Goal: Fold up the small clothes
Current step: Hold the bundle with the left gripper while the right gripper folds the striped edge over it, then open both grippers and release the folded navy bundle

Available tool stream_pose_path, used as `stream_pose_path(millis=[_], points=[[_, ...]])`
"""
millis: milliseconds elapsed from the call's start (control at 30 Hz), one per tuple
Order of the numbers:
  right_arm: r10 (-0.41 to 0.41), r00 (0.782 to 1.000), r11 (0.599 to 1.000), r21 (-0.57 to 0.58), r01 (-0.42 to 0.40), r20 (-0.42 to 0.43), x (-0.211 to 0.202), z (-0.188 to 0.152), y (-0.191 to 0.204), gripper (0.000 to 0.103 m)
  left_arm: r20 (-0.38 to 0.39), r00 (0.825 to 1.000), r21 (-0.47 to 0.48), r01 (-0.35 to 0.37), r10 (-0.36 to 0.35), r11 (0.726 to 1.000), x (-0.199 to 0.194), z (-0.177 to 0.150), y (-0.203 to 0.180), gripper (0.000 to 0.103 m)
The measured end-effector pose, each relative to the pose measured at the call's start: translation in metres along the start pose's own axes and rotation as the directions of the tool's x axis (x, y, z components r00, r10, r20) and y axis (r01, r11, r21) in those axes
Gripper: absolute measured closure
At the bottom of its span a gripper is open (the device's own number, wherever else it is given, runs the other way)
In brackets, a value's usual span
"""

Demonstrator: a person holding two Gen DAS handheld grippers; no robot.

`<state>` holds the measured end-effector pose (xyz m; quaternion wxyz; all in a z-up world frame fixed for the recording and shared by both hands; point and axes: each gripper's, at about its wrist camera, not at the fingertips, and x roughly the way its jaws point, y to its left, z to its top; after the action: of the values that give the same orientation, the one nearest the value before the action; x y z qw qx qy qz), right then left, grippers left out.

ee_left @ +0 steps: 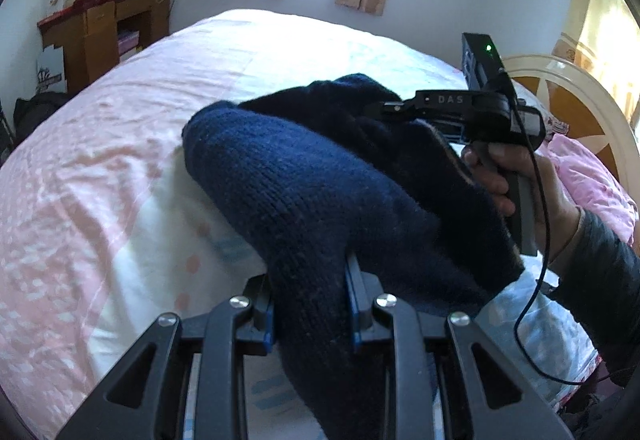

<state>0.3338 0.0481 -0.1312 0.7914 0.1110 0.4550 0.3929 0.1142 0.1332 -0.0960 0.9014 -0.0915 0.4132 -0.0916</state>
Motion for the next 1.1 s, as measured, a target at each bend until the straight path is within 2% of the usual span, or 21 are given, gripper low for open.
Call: stream_pose_path(millis=[200,467,600,633,733,800,933,1033,1100], points=[[-0.021,0.999,0.999,0.023,0.022,-0.031,0.014,-0.001,-0.012,0.072,-0.006,0.999,0.039,-0.036,0.036,0.999,0.006,-0.009,-0.008,0.075],[-0.039,0.997,0.998,0.055,0.042,-0.061,0.027,-0.006,-0.024,0.072,-0.02,0.999,0.023,-0.048,0.049,0.999,0.012,-0.014,-0.001,0.072],[-0.04,0.997,0.997,0.067,0.044,-0.068,0.026,-0.007,-0.026,0.068,-0.03,0.999,0.005,-0.046,0.046,0.999,0.01,-0.017,0.0,0.064],[-0.052,0.996,0.996,0.062,0.057,-0.071,0.024,-0.008,-0.025,0.064,-0.03,0.998,0.0,-0.047,0.047,0.999,0.01,-0.019,0.001,0.063],[-0.081,0.993,0.996,0.042,0.085,-0.082,0.01,-0.014,-0.016,0.062,-0.032,0.998,-0.016,-0.051,0.05,0.999,0.007,-0.019,0.005,0.058],[-0.09,0.993,0.996,0.002,0.09,-0.075,-0.012,-0.023,-0.009,0.062,-0.022,0.998,-0.015,-0.053,0.052,0.999,0.002,-0.021,0.004,0.051],[-0.043,0.997,0.998,-0.051,0.04,-0.059,-0.069,-0.056,0.006,0.062,0.025,0.998,0.009,-0.063,0.062,0.998,-0.013,-0.028,0.002,0.038],[0.014,0.996,0.995,-0.101,-0.022,-0.084,-0.091,-0.084,0.025,0.062,0.012,0.996,0.054,-0.094,0.093,0.994,-0.008,-0.036,-0.004,0.037],[0.0,0.99,0.986,-0.166,-0.023,-0.138,-0.09,-0.107,0.041,0.062,-0.009,0.994,0.071,-0.112,0.113,0.991,-0.002,-0.041,-0.008,0.037]])
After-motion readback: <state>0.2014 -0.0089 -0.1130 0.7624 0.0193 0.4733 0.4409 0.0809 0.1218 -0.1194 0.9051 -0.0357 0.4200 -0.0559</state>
